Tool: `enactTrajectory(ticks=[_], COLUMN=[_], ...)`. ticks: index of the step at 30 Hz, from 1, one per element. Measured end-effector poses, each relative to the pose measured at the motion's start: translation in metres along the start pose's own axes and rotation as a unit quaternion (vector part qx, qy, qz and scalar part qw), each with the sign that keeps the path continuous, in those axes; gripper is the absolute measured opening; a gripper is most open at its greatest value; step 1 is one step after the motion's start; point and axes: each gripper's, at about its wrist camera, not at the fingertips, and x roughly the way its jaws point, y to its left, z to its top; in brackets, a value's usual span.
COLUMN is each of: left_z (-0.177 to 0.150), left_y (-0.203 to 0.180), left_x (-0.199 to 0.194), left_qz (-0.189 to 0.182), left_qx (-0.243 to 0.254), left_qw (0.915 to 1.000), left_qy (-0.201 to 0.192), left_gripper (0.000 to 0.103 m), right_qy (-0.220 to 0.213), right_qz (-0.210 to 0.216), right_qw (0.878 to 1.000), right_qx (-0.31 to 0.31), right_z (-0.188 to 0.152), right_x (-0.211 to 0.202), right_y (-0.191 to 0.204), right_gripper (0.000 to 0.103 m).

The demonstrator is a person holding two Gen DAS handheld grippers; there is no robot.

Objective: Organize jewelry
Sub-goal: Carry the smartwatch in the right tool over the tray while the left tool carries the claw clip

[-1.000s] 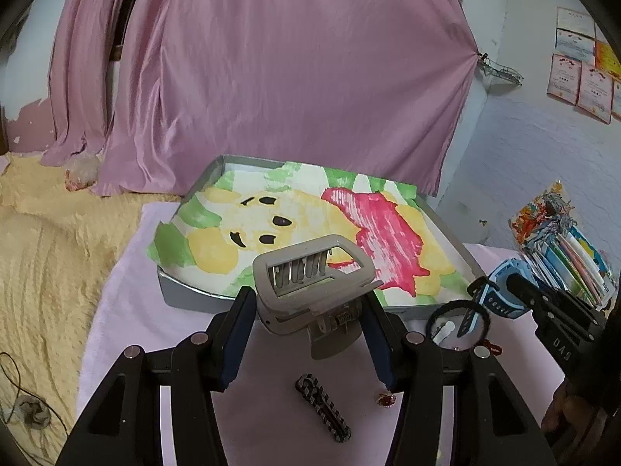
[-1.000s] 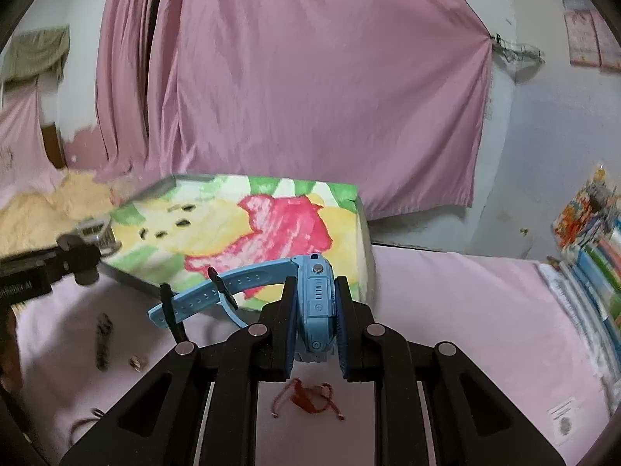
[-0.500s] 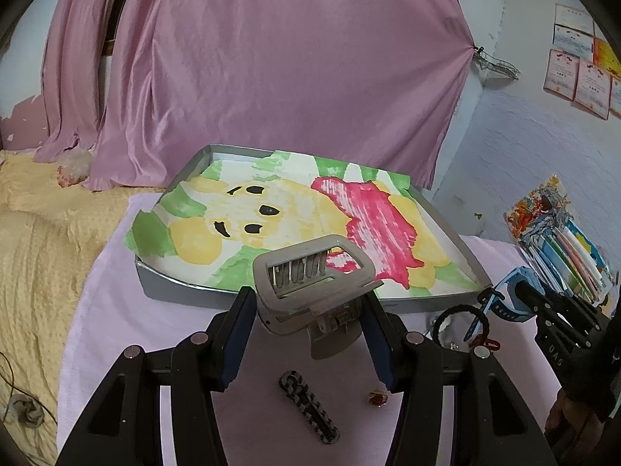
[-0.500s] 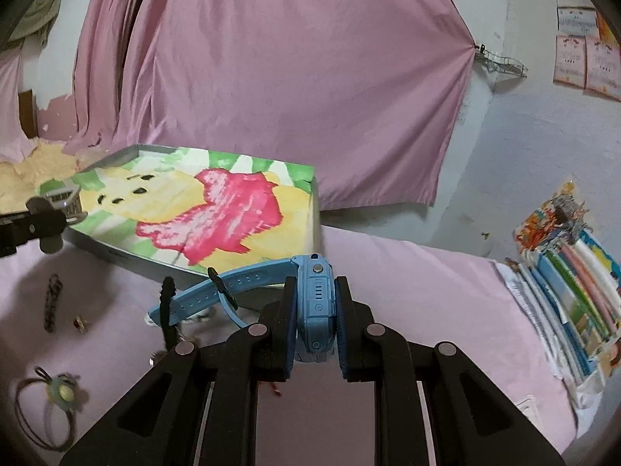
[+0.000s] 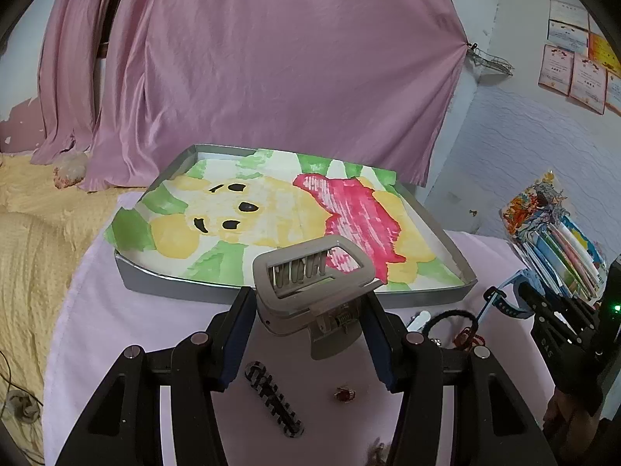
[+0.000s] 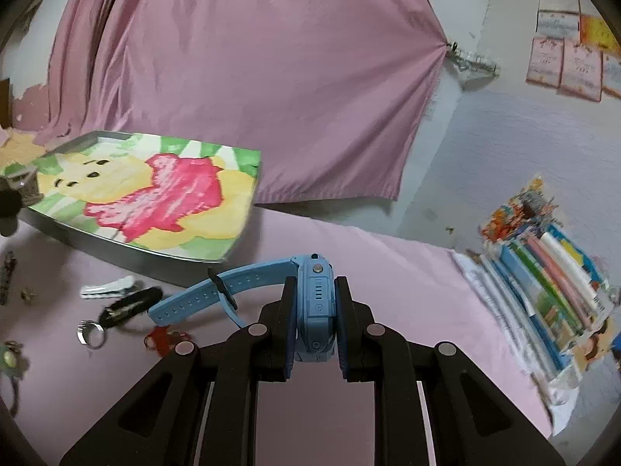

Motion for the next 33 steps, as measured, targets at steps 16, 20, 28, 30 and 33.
enactTrajectory(ticks=[16, 20, 28, 30, 33], left_z=[0.026, 0.033, 0.042, 0.042, 0.041], left_y=[0.013, 0.030, 0.058, 0.060, 0.061], left_x=[0.004, 0.011, 0.035, 0.040, 0.048], left_qz=[0.024, 0.043, 0.070, 0.069, 0.069], left_qx=[-0.004, -0.008, -0.014, -0.012, -0.012], left_qw=[0.9996, 0.9990, 0.9971, 0.9970, 0.9965], left_qy=[-0.013, -0.007, 0.026, 0.034, 0.046], left_gripper=[0.051, 0.051, 0.051, 0.052, 0.052], right_qy=[-0.036, -0.027, 0.019, 0.029, 0.046], right_qz=[0.131, 0.181, 0.233, 0.237, 0.242], right_qw=[0.988, 0.981, 0.971, 0.970, 0.969], right_qx=[0.067, 0.069, 0.047, 0.042, 0.036], right_z=[0.053, 0.065, 0.071, 0.069, 0.067], right_x=[0.019, 0.034, 0.063, 0.067, 0.074], right_y=[0.022, 0.053, 0.116, 0.124, 0.130], right_gripper=[0.016, 0.016, 0.016, 0.016, 0.016])
